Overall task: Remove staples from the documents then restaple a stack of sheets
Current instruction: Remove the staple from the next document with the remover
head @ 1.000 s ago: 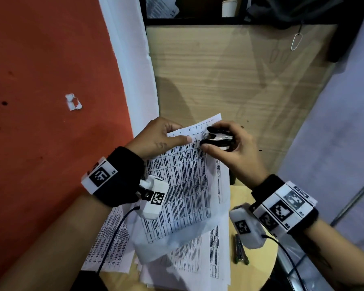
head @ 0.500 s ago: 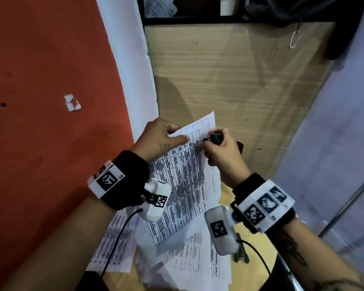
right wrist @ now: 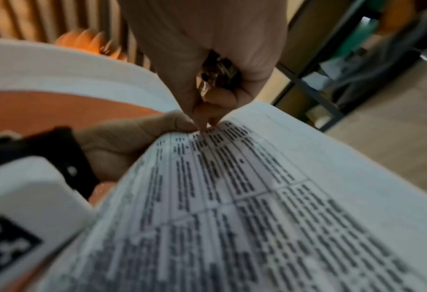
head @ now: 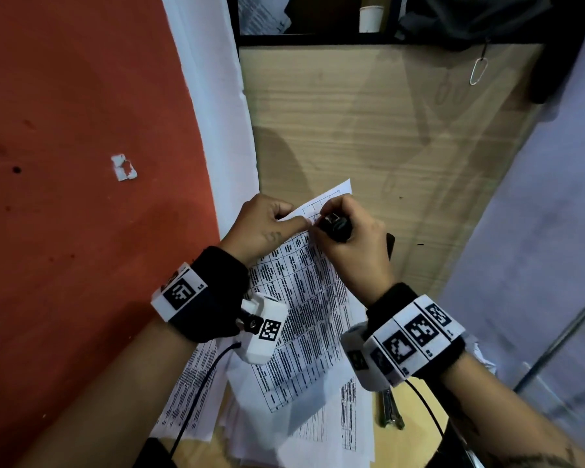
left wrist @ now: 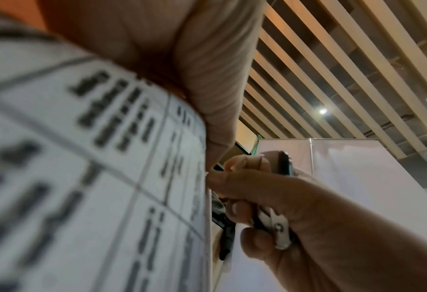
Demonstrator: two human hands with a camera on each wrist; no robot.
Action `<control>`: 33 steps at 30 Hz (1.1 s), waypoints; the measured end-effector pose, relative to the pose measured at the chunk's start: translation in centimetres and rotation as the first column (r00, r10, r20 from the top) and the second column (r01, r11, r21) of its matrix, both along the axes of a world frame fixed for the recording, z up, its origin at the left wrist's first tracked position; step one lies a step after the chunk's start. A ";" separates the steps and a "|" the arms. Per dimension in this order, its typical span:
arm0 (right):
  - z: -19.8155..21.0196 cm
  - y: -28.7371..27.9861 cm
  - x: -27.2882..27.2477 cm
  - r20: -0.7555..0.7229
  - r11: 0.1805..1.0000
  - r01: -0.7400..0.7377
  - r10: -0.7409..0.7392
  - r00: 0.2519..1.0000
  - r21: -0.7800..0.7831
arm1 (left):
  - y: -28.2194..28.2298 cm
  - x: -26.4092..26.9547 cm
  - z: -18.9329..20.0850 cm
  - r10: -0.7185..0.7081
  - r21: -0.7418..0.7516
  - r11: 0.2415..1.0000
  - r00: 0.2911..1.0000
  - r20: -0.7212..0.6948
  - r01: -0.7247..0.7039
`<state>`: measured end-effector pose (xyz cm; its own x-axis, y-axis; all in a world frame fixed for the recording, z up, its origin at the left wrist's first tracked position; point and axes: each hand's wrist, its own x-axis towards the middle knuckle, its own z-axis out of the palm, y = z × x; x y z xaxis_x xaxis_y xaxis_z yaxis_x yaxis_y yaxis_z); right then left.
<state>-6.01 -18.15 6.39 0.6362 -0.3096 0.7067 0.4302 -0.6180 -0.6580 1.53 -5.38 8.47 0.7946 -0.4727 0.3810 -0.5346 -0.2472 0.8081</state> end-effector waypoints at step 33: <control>1.3 -1.0 0.2 -0.215 0.845 -0.132 0.278 0.936 0.518 | -0.5 -0.7 0.5 -0.043 0.208 0.978 0.938 0.345 -0.031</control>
<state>-5.80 -19.12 7.65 0.8665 -0.4077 0.2880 0.2698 -0.1029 -0.9574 0.81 -5.83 8.98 0.6278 -0.5752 0.5244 -0.7734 -0.3852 0.5035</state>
